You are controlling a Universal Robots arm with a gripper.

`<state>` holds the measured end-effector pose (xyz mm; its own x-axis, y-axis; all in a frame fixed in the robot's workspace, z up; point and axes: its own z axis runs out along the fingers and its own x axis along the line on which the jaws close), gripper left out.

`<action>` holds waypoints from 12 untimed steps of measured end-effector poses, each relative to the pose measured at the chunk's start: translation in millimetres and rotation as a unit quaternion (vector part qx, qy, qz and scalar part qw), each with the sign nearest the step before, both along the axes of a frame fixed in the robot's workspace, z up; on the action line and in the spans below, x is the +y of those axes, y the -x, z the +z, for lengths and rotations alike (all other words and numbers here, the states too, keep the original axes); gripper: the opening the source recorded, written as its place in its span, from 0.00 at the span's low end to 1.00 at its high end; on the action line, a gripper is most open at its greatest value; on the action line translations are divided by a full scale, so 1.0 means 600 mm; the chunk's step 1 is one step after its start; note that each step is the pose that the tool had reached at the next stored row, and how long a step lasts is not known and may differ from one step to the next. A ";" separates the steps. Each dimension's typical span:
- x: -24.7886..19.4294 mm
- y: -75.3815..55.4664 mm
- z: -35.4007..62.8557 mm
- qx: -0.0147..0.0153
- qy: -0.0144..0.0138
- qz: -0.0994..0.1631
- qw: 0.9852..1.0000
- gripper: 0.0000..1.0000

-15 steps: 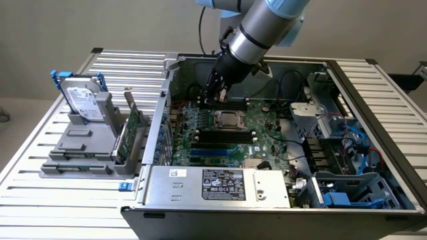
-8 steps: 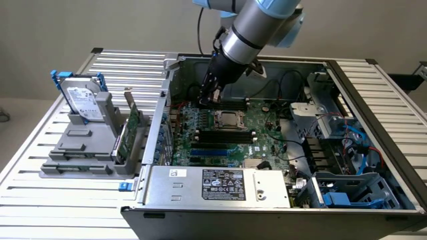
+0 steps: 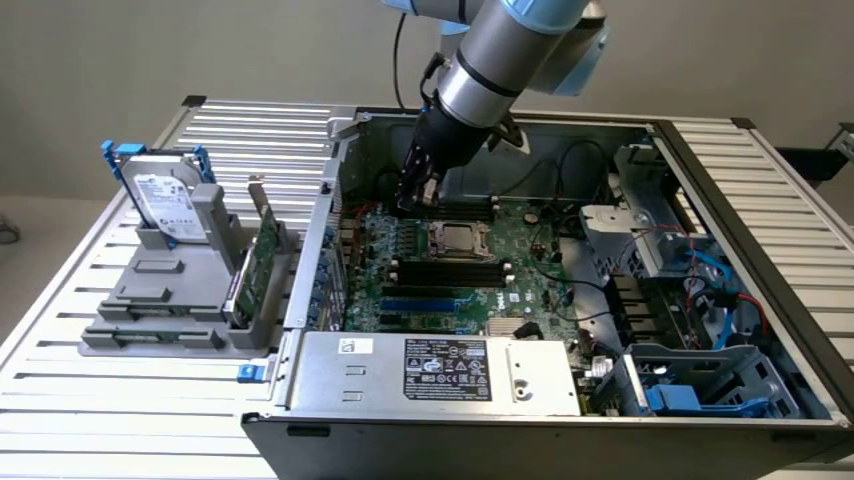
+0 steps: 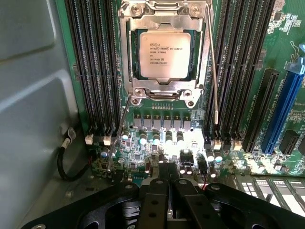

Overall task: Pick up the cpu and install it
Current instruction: 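Close the cpu cover, then install the first cpu locking lever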

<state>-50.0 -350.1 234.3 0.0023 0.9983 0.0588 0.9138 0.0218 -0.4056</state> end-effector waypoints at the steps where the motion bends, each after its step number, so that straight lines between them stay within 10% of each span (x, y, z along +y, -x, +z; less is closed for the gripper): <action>1: 0.0000 0.000 0.000 0.000 0.000 0.000 1.000 0.11; 12: -0.0001 0.000 0.000 0.000 0.000 -0.001 1.000 0.11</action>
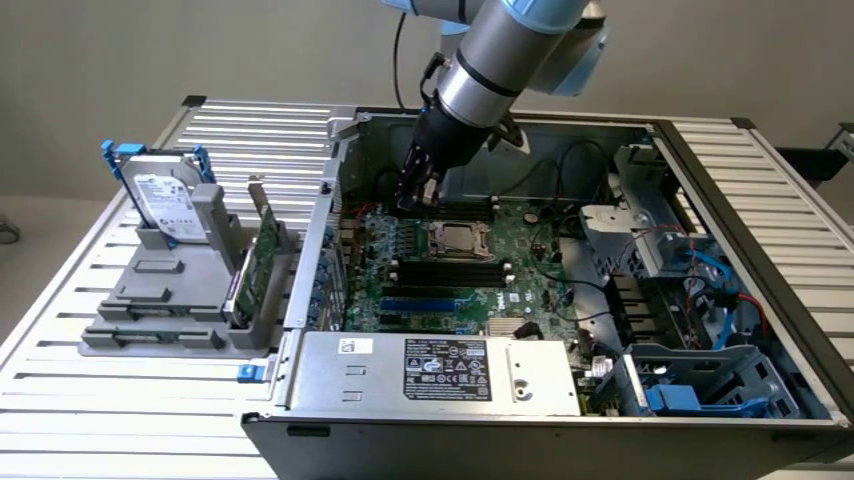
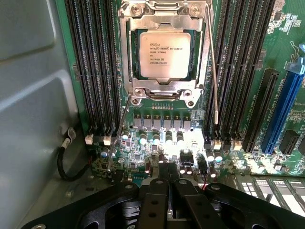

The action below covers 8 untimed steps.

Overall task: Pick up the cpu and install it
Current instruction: 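Install the first cpu locking lever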

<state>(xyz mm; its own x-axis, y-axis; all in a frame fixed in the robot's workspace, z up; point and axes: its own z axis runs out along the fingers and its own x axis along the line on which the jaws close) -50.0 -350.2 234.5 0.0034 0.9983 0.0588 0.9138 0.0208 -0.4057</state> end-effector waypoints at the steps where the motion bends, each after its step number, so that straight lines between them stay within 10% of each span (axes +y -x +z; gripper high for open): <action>1: -0.0001 0.000 0.001 0.000 -0.001 -0.003 1.000 0.11; 8: -0.0129 0.001 0.044 0.000 -0.006 -0.011 1.000 0.11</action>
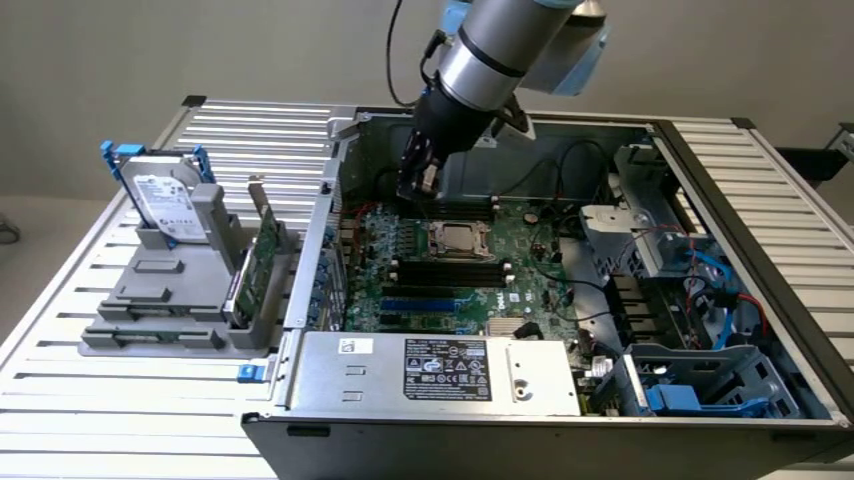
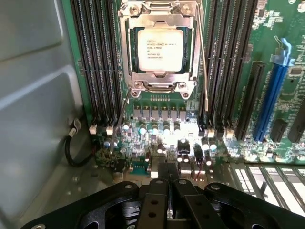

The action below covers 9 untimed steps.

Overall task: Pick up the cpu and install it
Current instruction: 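Install the first cpu locking lever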

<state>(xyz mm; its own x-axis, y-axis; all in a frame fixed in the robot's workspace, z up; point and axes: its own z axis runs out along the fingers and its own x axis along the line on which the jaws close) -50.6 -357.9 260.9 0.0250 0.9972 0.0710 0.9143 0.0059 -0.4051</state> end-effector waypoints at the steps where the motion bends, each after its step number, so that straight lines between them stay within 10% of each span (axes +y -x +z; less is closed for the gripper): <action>1: -0.0004 0.000 0.005 0.000 0.000 -0.003 1.000 0.11; 9: -0.0004 0.000 0.011 0.000 0.000 -0.060 0.998 0.11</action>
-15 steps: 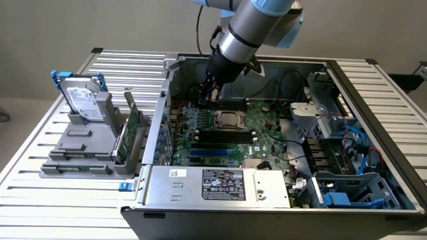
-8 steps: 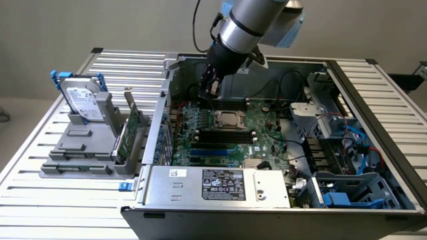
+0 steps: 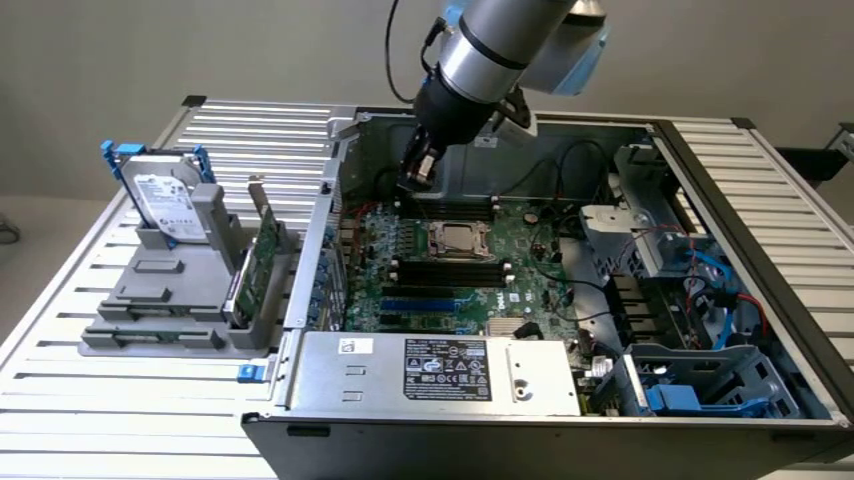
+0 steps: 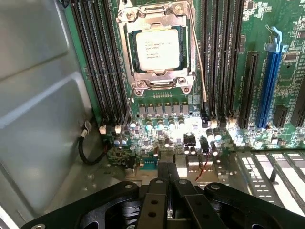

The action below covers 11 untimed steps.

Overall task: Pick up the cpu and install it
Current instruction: 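Install the first cpu locking lever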

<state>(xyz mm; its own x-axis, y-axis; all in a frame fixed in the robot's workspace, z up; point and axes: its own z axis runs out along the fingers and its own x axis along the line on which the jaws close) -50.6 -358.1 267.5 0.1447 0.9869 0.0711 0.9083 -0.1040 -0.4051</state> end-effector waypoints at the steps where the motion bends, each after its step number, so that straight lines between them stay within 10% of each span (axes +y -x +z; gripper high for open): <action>1: 0.0000 0.000 0.000 0.000 0.000 -0.008 1.000 0.11; 11: -0.0001 0.000 0.002 0.000 0.000 -0.091 0.996 0.11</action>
